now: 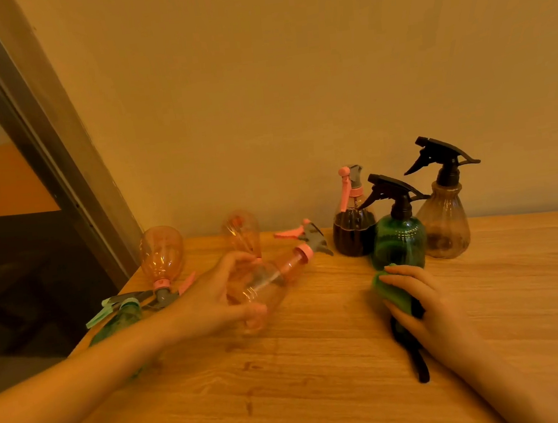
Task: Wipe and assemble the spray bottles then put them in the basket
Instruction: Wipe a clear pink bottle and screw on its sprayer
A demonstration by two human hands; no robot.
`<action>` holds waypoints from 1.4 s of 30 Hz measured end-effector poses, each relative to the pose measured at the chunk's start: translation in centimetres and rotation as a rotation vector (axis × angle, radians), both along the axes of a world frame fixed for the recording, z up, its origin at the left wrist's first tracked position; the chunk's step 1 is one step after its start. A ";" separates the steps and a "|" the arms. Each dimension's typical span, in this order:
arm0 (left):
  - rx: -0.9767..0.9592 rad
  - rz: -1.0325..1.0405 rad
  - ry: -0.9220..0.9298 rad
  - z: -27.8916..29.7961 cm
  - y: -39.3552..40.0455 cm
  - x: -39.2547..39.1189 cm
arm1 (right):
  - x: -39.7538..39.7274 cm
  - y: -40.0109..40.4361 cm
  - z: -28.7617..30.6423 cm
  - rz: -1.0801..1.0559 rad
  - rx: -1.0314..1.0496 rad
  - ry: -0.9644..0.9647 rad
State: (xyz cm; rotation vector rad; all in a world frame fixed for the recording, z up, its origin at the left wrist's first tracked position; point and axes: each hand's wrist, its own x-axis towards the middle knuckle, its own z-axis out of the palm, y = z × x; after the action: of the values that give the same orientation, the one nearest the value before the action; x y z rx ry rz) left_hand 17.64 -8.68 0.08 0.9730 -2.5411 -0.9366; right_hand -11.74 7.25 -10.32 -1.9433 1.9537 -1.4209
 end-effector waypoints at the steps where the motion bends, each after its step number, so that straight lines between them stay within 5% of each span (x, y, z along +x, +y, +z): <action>1: 0.024 -0.033 -0.023 -0.2 0.2 0.0 | 0.0 0.0 0.1 -0.006 0.002 -0.018; 8: 0.114 -0.154 -0.137 -1.7 0.7 -0.8 | 0.2 0.2 0.6 -0.052 -0.008 -0.038; 20: 0.115 -0.168 -0.035 -2.8 1.5 -1.9 | -0.3 -0.1 0.5 -0.118 -0.021 -0.242; 26: 0.138 -0.214 -0.073 -2.8 1.5 -2.6 | -0.2 -0.2 0.4 -0.075 -0.074 -0.093; 32: 0.158 -0.275 -0.132 -2.3 1.3 -3.2 | 0.2 -0.3 0.0 0.024 0.098 0.054; 42: 0.190 -0.299 -0.186 -1.6 0.9 -3.6 | 0.1 0.8 0.0 0.060 0.134 0.114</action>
State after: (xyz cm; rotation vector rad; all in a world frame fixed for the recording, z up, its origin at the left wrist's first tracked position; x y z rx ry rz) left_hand 14.07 -7.76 -1.55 0.7722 -2.8516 -1.2414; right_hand -11.67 8.04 -10.29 -2.0449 1.9617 -1.1576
